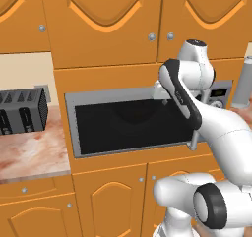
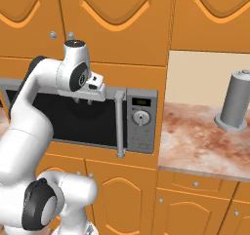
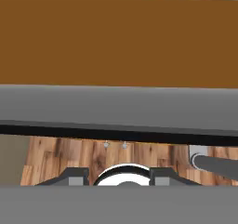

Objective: The microwave is finished heating the fish and carrot. Take the bowl containing the food and place it on the dining counter.

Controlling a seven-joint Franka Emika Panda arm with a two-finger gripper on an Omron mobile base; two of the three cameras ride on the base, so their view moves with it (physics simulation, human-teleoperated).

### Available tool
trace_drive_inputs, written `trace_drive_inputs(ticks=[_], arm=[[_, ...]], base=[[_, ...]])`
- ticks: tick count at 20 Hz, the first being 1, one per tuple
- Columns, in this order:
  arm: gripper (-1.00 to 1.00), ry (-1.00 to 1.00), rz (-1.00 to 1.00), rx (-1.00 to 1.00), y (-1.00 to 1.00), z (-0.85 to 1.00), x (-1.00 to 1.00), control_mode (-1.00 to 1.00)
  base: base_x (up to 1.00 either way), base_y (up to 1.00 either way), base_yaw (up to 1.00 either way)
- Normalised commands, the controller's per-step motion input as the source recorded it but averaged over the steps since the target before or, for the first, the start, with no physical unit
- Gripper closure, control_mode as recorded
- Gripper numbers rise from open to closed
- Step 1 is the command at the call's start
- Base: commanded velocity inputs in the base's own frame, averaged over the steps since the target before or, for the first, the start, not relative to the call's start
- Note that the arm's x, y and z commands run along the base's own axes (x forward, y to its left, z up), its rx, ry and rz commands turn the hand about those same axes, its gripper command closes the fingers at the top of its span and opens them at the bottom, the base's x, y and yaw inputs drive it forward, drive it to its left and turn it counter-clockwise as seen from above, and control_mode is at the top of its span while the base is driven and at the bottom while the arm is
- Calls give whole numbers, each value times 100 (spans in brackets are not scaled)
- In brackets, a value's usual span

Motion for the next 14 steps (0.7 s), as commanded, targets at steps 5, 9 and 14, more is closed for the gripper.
trace_drive_inputs(ticks=[5, 9, 14], arm=[[-100, -4, 0, -1, 0, -17, -55, -100], [-100, -30, 0, -19, 0, -55, -100, -100], [-100, -23, -1, -12, 2, -22, -46, -100]], base=[[0, 0, 0], [0, 0, 0], [0, 0, 0]])
